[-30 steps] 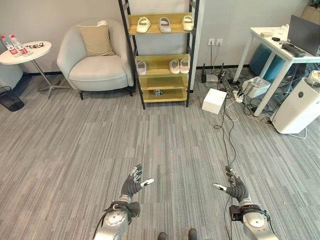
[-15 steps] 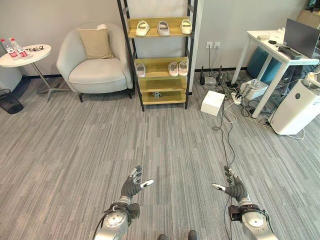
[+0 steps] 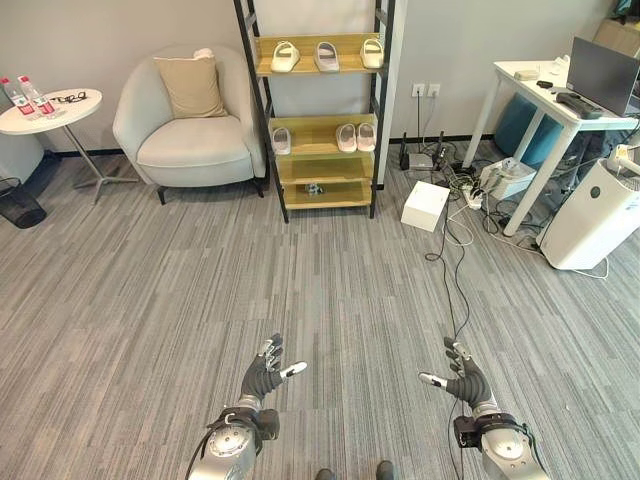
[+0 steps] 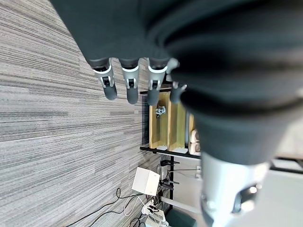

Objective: Arrange the slippers neatly on the shoe rack.

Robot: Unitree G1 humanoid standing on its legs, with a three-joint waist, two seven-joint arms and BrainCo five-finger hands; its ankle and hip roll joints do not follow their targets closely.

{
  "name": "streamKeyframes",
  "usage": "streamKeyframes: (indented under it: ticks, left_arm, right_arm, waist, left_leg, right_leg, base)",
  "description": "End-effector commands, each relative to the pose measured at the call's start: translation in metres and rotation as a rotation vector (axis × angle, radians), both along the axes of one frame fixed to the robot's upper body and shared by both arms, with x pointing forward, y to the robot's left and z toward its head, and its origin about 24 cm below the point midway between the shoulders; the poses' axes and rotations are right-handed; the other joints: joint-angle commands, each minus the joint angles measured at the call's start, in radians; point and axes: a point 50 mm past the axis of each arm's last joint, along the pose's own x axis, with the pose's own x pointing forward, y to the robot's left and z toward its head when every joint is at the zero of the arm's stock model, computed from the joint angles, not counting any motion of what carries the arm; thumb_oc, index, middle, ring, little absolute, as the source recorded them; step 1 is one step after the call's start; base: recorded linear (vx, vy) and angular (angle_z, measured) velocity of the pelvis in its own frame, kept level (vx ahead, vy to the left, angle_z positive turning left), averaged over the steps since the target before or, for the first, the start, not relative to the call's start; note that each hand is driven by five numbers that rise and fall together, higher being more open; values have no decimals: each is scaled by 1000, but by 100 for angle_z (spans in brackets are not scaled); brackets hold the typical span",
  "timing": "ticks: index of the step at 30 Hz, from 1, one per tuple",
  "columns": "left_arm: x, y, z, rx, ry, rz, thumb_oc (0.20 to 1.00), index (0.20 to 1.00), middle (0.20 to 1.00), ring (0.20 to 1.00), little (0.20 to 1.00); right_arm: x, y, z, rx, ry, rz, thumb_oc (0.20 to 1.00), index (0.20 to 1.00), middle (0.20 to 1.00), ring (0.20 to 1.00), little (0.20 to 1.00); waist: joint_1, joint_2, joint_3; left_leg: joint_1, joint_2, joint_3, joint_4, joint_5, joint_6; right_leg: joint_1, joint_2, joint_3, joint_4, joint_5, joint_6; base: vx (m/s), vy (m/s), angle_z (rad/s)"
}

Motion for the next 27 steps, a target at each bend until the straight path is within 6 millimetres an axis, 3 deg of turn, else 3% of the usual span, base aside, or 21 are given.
streamKeyframes:
  ticks: [1,17,18,20,21,22,23,24,27]
  left_arm:
    - [18,4,14,-24,-94,34,1000,1000,1000,1000,1000]
    - [15,23,14,21,-95,86,1000,1000,1000,1000,1000]
    - [16,27,14,41,-93,91,1000,1000,1000,1000,1000]
    - [16,30,15,59,-93,89,1000,1000,1000,1000,1000]
    - [16,30,14,59,-93,89,1000,1000,1000,1000,1000]
    - [16,30,12,71,-81,75,1000,1000,1000,1000,1000]
    - [16,29,11,77,-78,70,1000,1000,1000,1000,1000]
    - [17,29,12,77,-82,65,1000,1000,1000,1000,1000]
    - [20,26,17,63,-111,46,1000,1000,1000,1000,1000]
  right_arm:
    - [19,1,15,5,-96,7,1000,1000,1000,1000,1000]
    - [31,1,22,-8,-126,20,1000,1000,1000,1000,1000]
    - [35,2,25,-30,-137,34,1000,1000,1000,1000,1000]
    - [40,5,28,-44,-153,52,1000,1000,1000,1000,1000]
    - [39,5,28,-44,-153,52,1000,1000,1000,1000,1000]
    - [40,6,30,-46,-163,60,1000,1000,1000,1000,1000]
    - [39,8,31,-42,-168,64,1000,1000,1000,1000,1000]
    - [38,8,31,-39,-166,65,1000,1000,1000,1000,1000]
    - [38,5,32,-40,-169,63,1000,1000,1000,1000,1000]
  waist:
    - [-11,-21,25]
    - [8,-40,49]
    - [10,-34,68]
    - [12,-33,96]
    - [13,-34,97]
    - [6,-33,121]
    - [3,-32,136]
    - [3,-29,140]
    - [2,-20,146]
  left_leg:
    - [48,-10,-52,0,-178,9]
    - [11,-21,-61,2,-182,35]
    - [-7,-23,-56,25,-194,48]
    - [-8,-29,-42,41,-205,63]
    - [-6,-30,-42,42,-208,63]
    - [4,-37,-36,48,-212,74]
    - [23,-37,-35,47,-218,74]
    - [38,-34,-28,39,-219,73]
    - [73,-17,-11,8,-224,56]
  right_leg:
    - [78,0,11,2,-203,26]
    - [38,-12,22,32,-208,42]
    - [-37,-17,18,165,-233,57]
    - [-123,-32,10,342,-218,85]
    - [-123,-34,12,348,-224,86]
    - [-194,-47,12,499,-191,97]
    - [-225,-57,1,553,-188,89]
    - [-240,-62,-15,552,-188,81]
    - [-235,-37,-58,369,-197,69]
  base:
    - [0,0,0]
    - [46,69,-2]
    - [-29,168,0]
    - [-14,174,-21]
    - [21,141,-34]
    - [70,106,-13]
    - [111,119,-16]
    - [166,38,-9]
    - [210,-52,-3]
